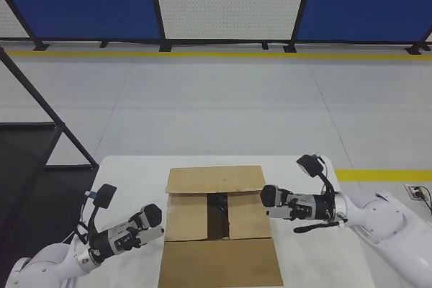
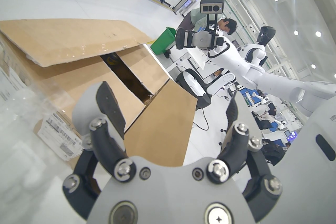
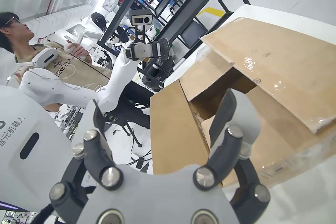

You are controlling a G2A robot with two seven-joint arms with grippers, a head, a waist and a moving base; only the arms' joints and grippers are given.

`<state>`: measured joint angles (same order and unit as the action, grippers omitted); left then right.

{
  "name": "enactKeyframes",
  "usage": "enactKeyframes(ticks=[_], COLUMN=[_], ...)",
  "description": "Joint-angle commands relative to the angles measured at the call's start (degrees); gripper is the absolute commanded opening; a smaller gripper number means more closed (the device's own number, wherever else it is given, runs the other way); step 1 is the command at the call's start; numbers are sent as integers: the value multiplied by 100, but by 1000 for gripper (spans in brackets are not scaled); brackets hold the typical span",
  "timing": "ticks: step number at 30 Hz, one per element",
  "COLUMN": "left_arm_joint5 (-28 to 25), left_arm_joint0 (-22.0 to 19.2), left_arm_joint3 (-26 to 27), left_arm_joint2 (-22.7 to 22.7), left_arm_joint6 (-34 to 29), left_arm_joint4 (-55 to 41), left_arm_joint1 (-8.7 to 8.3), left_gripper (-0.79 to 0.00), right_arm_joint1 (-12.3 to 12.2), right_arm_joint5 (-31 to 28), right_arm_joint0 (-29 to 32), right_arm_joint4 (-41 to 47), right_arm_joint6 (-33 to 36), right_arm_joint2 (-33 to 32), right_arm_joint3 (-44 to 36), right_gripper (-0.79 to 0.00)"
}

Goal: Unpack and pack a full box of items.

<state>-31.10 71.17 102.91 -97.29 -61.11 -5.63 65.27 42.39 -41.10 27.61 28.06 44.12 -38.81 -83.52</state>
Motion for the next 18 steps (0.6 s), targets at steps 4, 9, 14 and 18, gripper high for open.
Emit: enactKeyframes(ticks=[4, 9, 14, 18], left_arm_joint5=[40, -172, -167, -167], left_arm_joint0=[64, 293, 316, 316], left_arm_joint3=[43, 241, 239, 239], left_arm_joint2=[8, -67, -61, -61], left_arm_joint6=[148, 212, 200, 200], left_arm_joint4=[-36, -333, -438, -438], left_arm_joint1=[-2, -42, -46, -46], left_gripper=[0, 0, 0, 0], right_arm_joint1=[27, 107, 114, 114], right_arm_joint5=[317, 1624, 2079, 2079], right_arm_joint0=[38, 55, 23, 23], right_arm_joint4=[97, 938, 968, 968], right_arm_joint6=[-35, 78, 17, 17], right_arm_joint2=[-37, -84, -143, -143], right_arm_joint3=[12, 310, 412, 412], right_gripper=[0, 0, 0, 0])
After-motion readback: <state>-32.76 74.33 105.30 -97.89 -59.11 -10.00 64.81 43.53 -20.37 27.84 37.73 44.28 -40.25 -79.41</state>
